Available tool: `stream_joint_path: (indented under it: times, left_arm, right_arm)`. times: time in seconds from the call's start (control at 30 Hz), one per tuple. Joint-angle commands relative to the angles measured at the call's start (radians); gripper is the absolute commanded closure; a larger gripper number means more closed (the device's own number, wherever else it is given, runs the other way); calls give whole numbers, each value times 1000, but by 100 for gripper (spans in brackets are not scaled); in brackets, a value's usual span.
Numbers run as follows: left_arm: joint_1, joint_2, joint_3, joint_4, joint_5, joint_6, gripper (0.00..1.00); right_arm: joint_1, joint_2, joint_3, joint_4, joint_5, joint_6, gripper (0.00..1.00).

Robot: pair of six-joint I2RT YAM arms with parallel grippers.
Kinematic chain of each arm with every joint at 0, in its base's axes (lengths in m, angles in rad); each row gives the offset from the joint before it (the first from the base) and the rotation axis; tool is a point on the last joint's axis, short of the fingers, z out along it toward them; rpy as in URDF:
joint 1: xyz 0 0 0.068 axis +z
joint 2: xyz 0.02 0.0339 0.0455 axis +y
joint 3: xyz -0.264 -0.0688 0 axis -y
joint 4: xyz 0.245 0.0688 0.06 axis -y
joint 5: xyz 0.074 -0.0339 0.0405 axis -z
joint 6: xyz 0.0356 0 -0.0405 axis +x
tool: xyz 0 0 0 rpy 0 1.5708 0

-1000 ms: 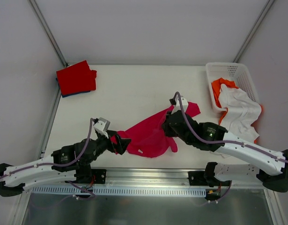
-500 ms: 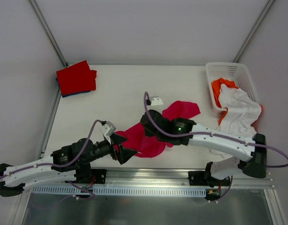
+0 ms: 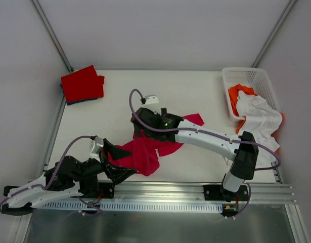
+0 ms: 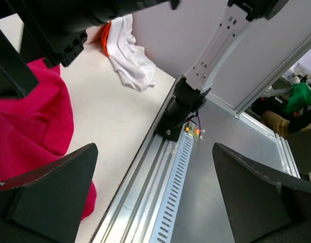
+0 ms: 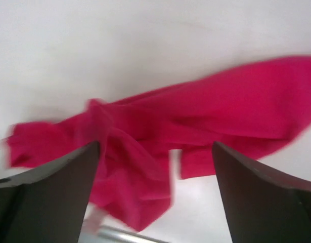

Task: Fold and stack the t-shirts
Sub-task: Flatten the tshirt out

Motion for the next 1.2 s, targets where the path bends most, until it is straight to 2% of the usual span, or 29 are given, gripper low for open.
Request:
stream_joint_path:
  times: [0.0,0.13,0.33,0.4,0.43,0.57,0.63,0.8,0.87,0.9,0.97,1.0,1.03,1.17]
  left_arm:
    - [2,52,-4,14,11,-10,1]
    - [2,184,8,37,-10,-20,2]
    - [0,496,17,149,-47,-44,5]
    - [0,651,28,153,-114,-81,7]
    - [0,699,35,153,-195,-127,7]
    - [0,943,48,153,-306,-224,7]
    - [0,1027,57,155,-326,-253,7]
    - [0,1106,65,155,-386,-297,10]
    - [0,1113,61,155,-398,-305,19]
    - [0,1115,57,155,-406,-307,34]
    - [0,1109,54,153,-411,-305,52]
    - [-1,1100,52,152,-412,-297,66]
    - [-1,1078,54,141,-409,-294,97]
    - [0,959,86,37,-385,-258,100]
  right_arm:
    - [-145,-87,-164,-97,42,57,0]
    - [-238,-211,-345,-102,96,97,1]
    - [-264,-299,-520,-81,107,141,0]
    - [-264,-314,-558,-59,92,147,0]
    - [-264,-317,-590,-39,76,152,1]
    - [-265,-328,-664,28,41,154,0]
    - [-269,-324,-692,50,29,148,0]
    - [-287,-313,-727,80,12,141,0]
    - [-291,-316,-738,102,-2,138,0]
    - [-294,-314,-745,111,-7,137,1]
    - [-295,-313,-750,116,-11,135,1]
    - [-300,-311,-753,117,-13,135,0]
    - [-300,-311,-755,122,-16,134,0]
    - [-298,-314,-759,128,-33,135,1]
